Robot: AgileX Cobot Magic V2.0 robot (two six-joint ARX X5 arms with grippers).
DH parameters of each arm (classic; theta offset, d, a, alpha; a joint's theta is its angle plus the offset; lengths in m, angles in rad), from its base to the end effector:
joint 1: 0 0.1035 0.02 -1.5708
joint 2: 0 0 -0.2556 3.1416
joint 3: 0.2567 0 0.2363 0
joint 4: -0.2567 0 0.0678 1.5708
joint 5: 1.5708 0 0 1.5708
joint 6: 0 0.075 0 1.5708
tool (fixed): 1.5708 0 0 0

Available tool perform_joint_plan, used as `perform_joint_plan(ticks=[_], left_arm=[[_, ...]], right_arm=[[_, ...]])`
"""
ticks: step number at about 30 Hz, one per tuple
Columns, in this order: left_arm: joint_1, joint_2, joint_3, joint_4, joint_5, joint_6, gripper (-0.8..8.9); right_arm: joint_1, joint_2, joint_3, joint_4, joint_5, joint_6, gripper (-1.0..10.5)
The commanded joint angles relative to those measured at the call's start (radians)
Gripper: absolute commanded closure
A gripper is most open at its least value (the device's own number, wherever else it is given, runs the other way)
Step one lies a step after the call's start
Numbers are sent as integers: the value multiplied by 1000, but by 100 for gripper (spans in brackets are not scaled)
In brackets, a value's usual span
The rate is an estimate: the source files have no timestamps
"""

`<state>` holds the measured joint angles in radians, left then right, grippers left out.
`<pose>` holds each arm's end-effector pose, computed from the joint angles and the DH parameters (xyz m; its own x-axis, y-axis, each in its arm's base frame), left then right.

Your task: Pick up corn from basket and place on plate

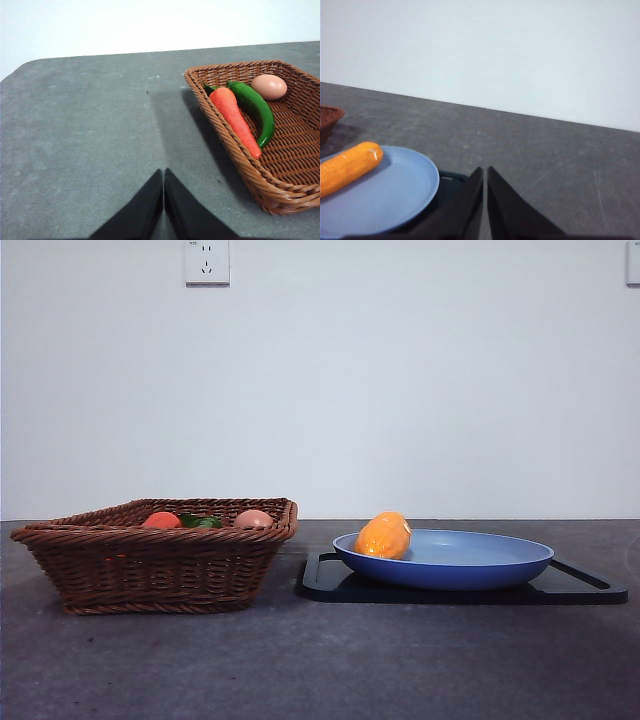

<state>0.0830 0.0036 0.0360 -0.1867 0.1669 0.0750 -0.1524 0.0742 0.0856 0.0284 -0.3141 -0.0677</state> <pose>0.1316 -0.0016 0.1500 0.9848 -0.0848 -0.1515 0.0931 0.9945 0.0486 0.1340 0.0029 0.1906 0.9862 0.1611 0.0379 -0.1577 0.9842 -0.0799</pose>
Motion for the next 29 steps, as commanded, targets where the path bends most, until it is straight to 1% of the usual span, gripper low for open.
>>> perform_joint_plan(ticks=[1, 4, 5, 16, 29], left_arm=[[2, -1, -15, -23, 5, -9, 806], [2, -1, -15, -23, 5, -9, 806], [2, -1, -15, -23, 5, -9, 806], [2, -1, -15, -23, 5, -9, 806], [2, -1, -15, -23, 5, -9, 806]], right_arm=[[-2, -34, -38, 7, 2, 34, 945], [0, -62, -76, 4, 2, 54, 945], [0, -71, -77, -26, 3, 58, 945], [7, -71, -77, -154, 5, 53, 945], [7, -71, -76, -123, 5, 56, 945]])
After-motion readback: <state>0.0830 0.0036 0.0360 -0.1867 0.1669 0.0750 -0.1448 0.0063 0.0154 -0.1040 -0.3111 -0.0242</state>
